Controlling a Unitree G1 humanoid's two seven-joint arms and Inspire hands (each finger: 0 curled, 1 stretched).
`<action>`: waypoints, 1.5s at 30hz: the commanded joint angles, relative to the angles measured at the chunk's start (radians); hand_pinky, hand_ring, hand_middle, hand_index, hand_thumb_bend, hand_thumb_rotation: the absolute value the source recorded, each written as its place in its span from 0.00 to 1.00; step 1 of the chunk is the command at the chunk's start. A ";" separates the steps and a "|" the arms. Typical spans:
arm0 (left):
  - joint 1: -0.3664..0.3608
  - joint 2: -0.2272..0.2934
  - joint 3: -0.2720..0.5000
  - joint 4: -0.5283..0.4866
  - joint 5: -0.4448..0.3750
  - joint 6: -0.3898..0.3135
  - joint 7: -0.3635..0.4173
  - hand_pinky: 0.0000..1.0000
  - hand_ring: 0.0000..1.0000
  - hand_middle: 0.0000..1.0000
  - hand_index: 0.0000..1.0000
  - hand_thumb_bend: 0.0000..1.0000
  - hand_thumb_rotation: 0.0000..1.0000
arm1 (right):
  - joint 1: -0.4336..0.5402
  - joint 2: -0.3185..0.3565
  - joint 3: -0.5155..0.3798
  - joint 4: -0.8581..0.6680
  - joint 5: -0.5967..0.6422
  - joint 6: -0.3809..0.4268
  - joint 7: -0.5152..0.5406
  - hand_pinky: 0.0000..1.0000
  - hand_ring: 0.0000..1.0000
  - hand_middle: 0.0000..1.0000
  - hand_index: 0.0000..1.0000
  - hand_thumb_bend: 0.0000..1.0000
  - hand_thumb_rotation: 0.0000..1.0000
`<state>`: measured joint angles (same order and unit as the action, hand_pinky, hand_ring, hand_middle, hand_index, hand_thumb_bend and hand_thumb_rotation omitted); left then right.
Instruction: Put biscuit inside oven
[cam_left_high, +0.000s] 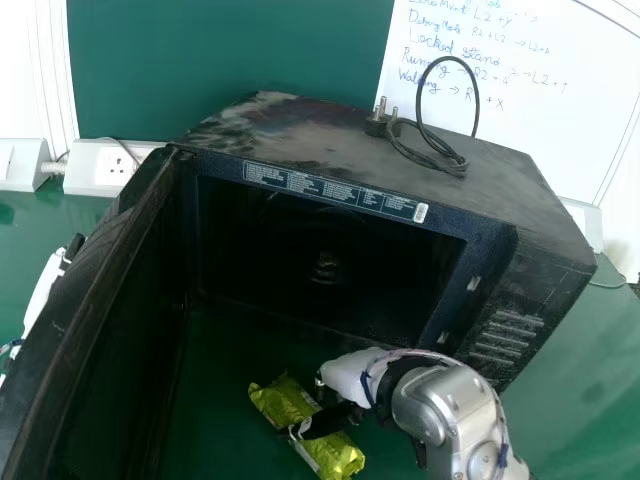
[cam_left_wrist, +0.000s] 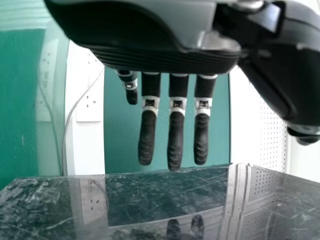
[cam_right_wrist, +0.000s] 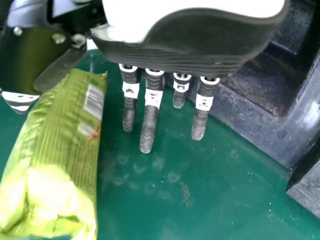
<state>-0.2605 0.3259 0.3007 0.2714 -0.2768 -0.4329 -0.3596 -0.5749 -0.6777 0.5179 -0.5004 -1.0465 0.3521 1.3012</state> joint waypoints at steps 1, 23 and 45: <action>0.013 -0.002 -0.004 -0.021 0.005 0.001 0.006 0.30 0.37 0.43 0.48 0.52 0.07 | 0.065 0.002 0.030 0.035 -0.003 -0.017 0.063 0.71 0.88 0.86 0.77 1.00 0.51; 0.019 -0.005 -0.008 -0.056 0.017 0.023 0.026 0.30 0.38 0.42 0.48 0.52 0.07 | 0.180 0.166 0.051 0.029 -0.387 -0.121 0.128 0.70 0.92 0.96 0.93 1.00 0.52; 0.017 -0.009 -0.006 -0.065 0.008 0.036 0.017 0.29 0.37 0.42 0.48 0.51 0.07 | 0.272 0.160 0.031 -0.052 -0.437 -0.421 0.081 0.44 0.58 0.66 0.66 0.70 0.17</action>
<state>-0.2506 0.3209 0.2966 0.2050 -0.2596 -0.3959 -0.3405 -0.3999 -0.4829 0.5232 -0.6047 -1.5188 -0.0275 1.3371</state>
